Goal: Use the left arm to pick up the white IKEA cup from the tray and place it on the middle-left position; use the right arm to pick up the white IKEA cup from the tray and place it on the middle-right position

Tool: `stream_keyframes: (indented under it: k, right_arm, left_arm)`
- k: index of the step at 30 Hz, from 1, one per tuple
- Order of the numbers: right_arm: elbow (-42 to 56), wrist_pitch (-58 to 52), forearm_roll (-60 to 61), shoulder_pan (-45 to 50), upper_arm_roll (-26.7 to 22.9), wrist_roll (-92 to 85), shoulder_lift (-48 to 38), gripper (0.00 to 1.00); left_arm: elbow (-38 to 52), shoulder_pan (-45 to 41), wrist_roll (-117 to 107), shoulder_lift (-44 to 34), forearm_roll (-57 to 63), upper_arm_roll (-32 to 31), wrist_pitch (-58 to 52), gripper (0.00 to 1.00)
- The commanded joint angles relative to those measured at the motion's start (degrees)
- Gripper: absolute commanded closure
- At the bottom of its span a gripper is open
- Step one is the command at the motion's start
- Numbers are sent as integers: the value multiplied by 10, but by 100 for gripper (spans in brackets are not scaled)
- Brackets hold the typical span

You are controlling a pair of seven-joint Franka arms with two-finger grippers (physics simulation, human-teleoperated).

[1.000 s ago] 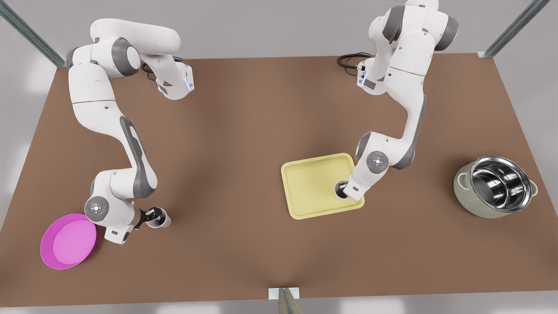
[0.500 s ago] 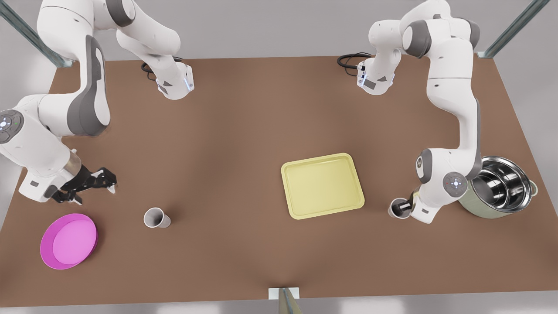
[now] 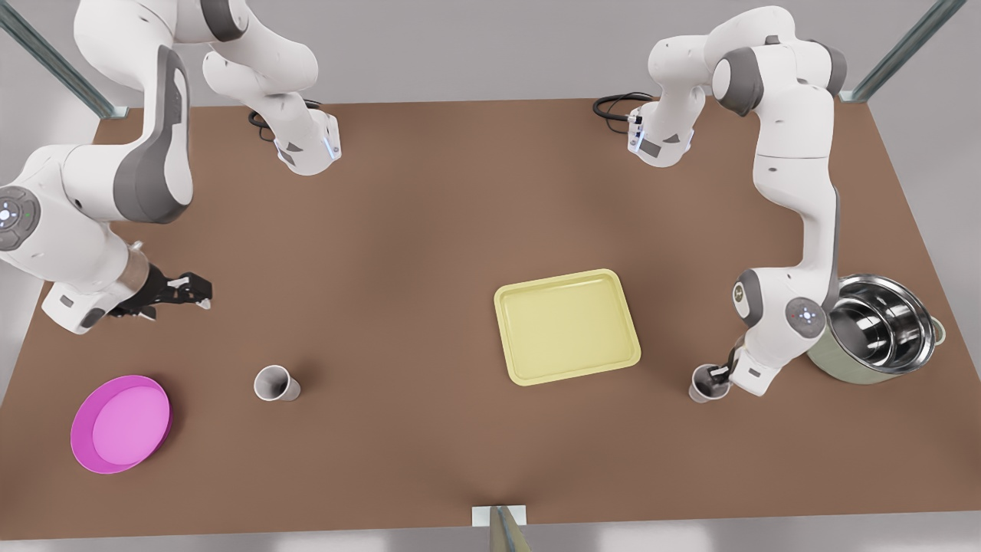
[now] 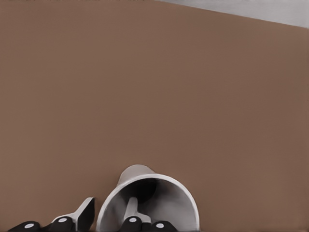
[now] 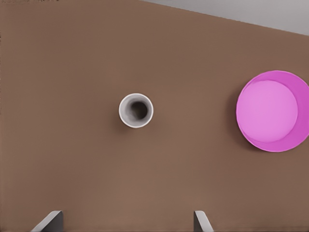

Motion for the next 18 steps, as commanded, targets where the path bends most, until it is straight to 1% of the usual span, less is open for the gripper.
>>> stream_keyframes:
  k: [1,3,4,5,6,7,8,9,10,11,13,15,17,18]
  right_arm:
    - [0,-11,16,-1,0,70,-1,0]
    - [0,-11,10,-2,5,70,-1,0]
    - [1,-11,10,-2,-6,67,-1,0]
    - [1,-11,10,-2,-6,69,-1,0]
    - [1,-12,9,-2,-5,70,-1,0]
    - [1,-11,7,-2,-3,69,-1,0]
    - [1,-11,7,-2,-8,67,-1,0]
    - [1,-11,6,-2,-6,67,-1,0]
    - [5,-12,7,-2,-8,68,-1,0]
    - [5,-12,7,-2,-8,68,-1,0]
    - [5,-12,7,-2,-9,69,-1,0]
    - [6,-12,6,-2,-28,67,-1,0]
    - [6,-12,6,-2,-23,69,-1,0]
    - [6,-12,6,-2,-32,67,-1,0]
  left_arm:
    - [0,0,55,-1,22,0,24,0]
    - [1,0,56,-1,24,0,24,0]
    - [0,-2,57,-10,32,1,17,0]
    - [-6,-3,75,-55,42,1,-45,0]
    - [-2,-3,78,-113,71,0,-153,0]
    - [8,-3,74,-187,53,-2,-318,0]
    - [56,-1,74,-213,-27,5,-436,0]
    - [124,1,74,-231,-34,6,-545,0]
    - [122,1,76,-276,9,7,-544,0]
    - [125,-7,78,-279,35,4,-534,0]
    - [127,-7,78,-271,29,1,-527,0]
    - [126,-7,77,-271,30,0,-524,0]
    - [126,-7,77,-270,29,0,-523,0]
    - [125,-7,77,-270,29,0,-523,0]
